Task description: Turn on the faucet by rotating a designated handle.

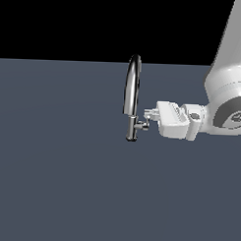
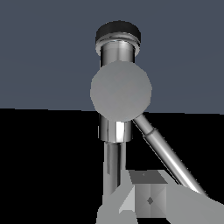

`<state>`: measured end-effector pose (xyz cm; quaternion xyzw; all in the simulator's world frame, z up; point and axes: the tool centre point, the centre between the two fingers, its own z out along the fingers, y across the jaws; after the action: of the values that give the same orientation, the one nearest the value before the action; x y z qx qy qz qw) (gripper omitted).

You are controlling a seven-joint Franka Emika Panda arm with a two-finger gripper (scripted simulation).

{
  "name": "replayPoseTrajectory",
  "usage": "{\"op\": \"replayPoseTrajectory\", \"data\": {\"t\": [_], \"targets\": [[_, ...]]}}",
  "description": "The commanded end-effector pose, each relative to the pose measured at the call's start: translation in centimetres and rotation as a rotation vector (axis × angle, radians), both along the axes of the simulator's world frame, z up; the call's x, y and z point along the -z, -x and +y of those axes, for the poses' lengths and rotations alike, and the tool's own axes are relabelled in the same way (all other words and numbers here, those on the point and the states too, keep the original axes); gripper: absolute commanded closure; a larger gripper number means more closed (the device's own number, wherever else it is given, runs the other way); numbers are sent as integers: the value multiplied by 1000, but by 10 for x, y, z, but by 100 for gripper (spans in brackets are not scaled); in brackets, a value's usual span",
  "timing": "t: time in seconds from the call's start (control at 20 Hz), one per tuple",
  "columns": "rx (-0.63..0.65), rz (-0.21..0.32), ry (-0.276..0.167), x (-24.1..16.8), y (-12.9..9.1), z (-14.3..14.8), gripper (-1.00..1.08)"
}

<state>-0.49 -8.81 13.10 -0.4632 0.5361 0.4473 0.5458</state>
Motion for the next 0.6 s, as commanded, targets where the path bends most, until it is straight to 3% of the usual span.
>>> {"op": "replayPoseTrajectory", "data": {"t": [0.0, 0.2, 0.3, 0.55], "targets": [[-1, 18, -6, 10, 18, -1, 108], [-1, 18, -7, 16, 34, 0, 108], [-10, -7, -7, 4, 21, 6, 108], [-6, 6, -7, 37, 35, 4, 108]]}}
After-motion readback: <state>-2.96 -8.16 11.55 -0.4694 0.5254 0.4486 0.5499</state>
